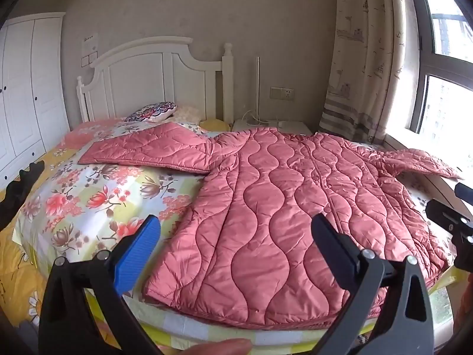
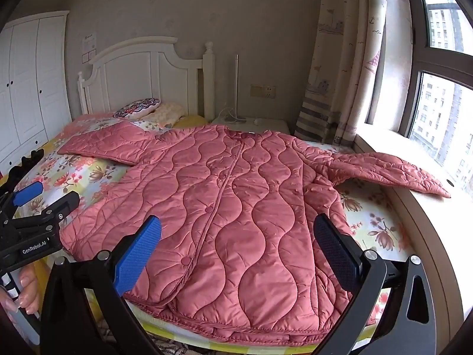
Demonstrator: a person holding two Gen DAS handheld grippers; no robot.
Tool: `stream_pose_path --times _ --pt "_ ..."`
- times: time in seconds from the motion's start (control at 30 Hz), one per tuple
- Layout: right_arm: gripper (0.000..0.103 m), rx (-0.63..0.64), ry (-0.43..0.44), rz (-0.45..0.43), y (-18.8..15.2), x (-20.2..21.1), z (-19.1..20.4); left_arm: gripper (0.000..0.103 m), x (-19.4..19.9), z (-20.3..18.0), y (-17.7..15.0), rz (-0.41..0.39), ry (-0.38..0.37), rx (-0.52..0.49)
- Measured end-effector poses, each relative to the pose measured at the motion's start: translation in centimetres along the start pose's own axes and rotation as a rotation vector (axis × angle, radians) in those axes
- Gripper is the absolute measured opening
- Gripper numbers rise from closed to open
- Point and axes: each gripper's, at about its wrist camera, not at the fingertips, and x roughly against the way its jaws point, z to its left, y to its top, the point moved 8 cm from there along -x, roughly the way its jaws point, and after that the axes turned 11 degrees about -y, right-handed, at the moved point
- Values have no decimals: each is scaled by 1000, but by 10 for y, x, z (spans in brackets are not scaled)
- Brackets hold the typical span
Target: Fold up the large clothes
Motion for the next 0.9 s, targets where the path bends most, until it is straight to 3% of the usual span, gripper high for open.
stream_pose_path --times 0.9 --pt "99 -16 1 14 -1 -5 -6 101 8 -10 -1 -9 9 -14"
